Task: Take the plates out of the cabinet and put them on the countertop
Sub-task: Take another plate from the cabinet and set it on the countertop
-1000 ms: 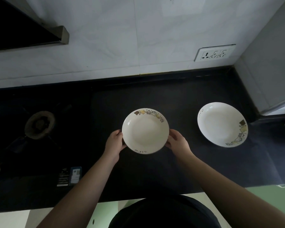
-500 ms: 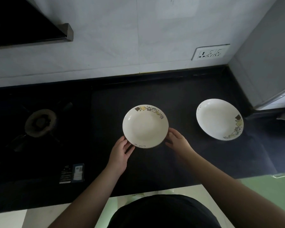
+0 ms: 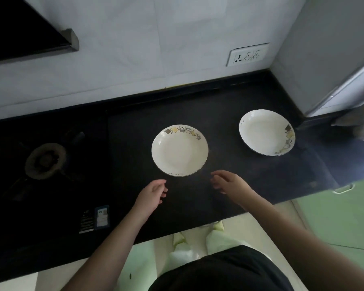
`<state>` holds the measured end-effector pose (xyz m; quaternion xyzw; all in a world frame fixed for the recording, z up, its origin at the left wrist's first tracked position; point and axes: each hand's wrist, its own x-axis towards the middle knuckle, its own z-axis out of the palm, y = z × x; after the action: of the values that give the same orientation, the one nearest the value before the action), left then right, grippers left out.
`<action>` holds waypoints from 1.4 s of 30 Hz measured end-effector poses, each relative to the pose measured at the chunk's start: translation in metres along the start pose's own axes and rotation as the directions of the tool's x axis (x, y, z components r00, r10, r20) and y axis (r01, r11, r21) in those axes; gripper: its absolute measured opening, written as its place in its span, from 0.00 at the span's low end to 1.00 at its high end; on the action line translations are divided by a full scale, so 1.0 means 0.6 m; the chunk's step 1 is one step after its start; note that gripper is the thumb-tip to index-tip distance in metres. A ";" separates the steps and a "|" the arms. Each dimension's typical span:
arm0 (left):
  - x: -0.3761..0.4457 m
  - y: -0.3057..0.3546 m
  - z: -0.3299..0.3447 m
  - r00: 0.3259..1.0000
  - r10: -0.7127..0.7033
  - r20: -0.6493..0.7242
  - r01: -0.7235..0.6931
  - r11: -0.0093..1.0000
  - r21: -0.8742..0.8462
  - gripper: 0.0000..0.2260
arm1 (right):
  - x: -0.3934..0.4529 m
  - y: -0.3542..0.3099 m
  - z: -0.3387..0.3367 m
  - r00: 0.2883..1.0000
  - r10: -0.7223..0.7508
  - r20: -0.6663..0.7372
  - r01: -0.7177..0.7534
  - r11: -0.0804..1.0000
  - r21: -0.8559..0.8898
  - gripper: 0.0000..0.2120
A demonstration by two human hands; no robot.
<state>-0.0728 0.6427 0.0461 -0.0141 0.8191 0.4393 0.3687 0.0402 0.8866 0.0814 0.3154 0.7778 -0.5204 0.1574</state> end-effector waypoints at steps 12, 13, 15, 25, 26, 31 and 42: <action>-0.143 -0.022 0.057 0.886 0.454 0.098 -0.353 0.522 0.776 0.25 | -0.112 0.068 -0.001 0.946 -0.311 0.091 0.312 0.798 -0.515 0.25; -0.161 -0.023 0.068 0.887 0.454 0.086 -0.321 0.472 0.821 0.26 | -0.123 0.079 -0.006 0.932 -0.350 0.092 0.338 0.752 -0.566 0.25; -0.203 -0.026 0.098 0.907 0.418 0.043 -0.234 0.417 0.878 0.28 | -0.149 0.098 -0.020 0.903 -0.418 0.101 0.382 0.671 -0.636 0.26; -0.430 -0.079 0.181 0.907 0.383 -0.175 -0.009 0.433 0.902 0.32 | -0.267 0.121 -0.005 0.777 -0.571 0.264 0.571 0.463 -0.678 0.28; -0.453 -0.092 0.178 0.903 0.377 -0.206 0.016 0.450 0.893 0.33 | -0.277 0.115 0.002 0.760 -0.591 0.272 0.589 0.448 -0.673 0.28; -0.554 -0.172 0.166 0.897 0.281 -0.342 0.145 0.544 0.827 0.33 | -0.329 0.097 0.044 0.700 -0.636 0.326 0.643 0.361 -0.676 0.27; -0.780 -0.383 0.133 0.791 0.203 -0.577 0.300 0.693 0.655 0.33 | -0.544 0.109 0.255 0.552 -0.645 0.529 0.752 0.110 -0.650 0.28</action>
<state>0.3946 0.4190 0.1443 -0.0326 0.9959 0.0437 0.0717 0.3157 0.6579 0.1597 -0.2352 0.9635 -0.1102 0.0652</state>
